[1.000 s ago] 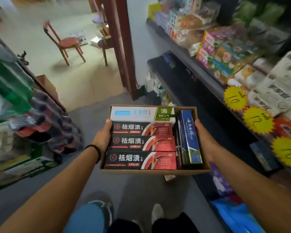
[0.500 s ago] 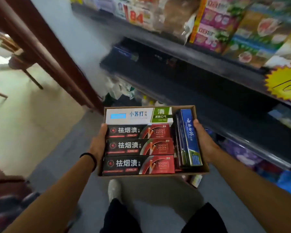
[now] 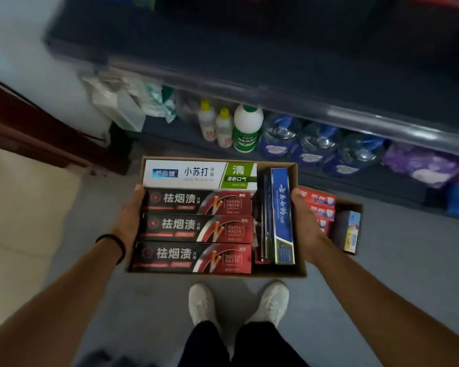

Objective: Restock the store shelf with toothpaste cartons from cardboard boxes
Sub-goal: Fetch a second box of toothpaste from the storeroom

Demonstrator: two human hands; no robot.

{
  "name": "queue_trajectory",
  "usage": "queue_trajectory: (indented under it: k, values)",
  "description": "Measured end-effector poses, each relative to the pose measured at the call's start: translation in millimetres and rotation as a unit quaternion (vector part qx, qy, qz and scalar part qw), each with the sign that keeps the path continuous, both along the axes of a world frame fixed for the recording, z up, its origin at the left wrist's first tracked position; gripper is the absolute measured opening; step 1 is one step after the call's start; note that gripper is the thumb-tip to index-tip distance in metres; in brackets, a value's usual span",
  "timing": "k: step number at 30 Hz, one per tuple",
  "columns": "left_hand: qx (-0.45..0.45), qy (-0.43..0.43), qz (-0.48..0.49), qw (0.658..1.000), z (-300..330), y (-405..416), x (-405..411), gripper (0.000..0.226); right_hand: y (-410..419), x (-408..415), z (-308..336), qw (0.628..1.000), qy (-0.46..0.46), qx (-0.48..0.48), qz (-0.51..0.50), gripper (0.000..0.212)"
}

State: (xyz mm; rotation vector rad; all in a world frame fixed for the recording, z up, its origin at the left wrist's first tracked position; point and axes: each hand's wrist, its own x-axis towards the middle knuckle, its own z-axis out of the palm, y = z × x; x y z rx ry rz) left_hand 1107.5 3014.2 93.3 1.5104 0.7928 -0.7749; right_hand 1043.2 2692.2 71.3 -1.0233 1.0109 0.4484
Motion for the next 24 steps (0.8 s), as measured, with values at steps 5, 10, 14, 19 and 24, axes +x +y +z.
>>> queue_trajectory:
  k: [5,10,14,19,24]
  values:
    - [-0.003,0.009,-0.019,1.0,-109.1,17.7,36.4,0.081,16.6,18.9,-103.1,0.999,-0.001,-0.03,-0.027,0.053]
    - [-0.002,-0.015,-0.036,0.999,-211.5,30.2,76.2,0.069,44.5,39.1,-202.9,0.999,-0.013,-0.029,-0.03,0.052]
    - [-0.02,-0.021,-0.056,0.998,-281.8,36.0,94.6,0.068,51.8,48.9,-271.4,0.999,-0.008,-0.033,-0.033,0.068]
    - [-0.003,-0.03,-0.079,0.996,-348.1,26.3,121.5,0.079,44.0,56.2,-328.7,0.997,-0.021,-0.038,-0.056,0.055]
    - [-0.029,-0.036,-0.092,0.995,-389.9,12.6,135.3,0.111,37.3,56.0,-365.4,0.993,-0.048,-0.034,-0.098,0.066]
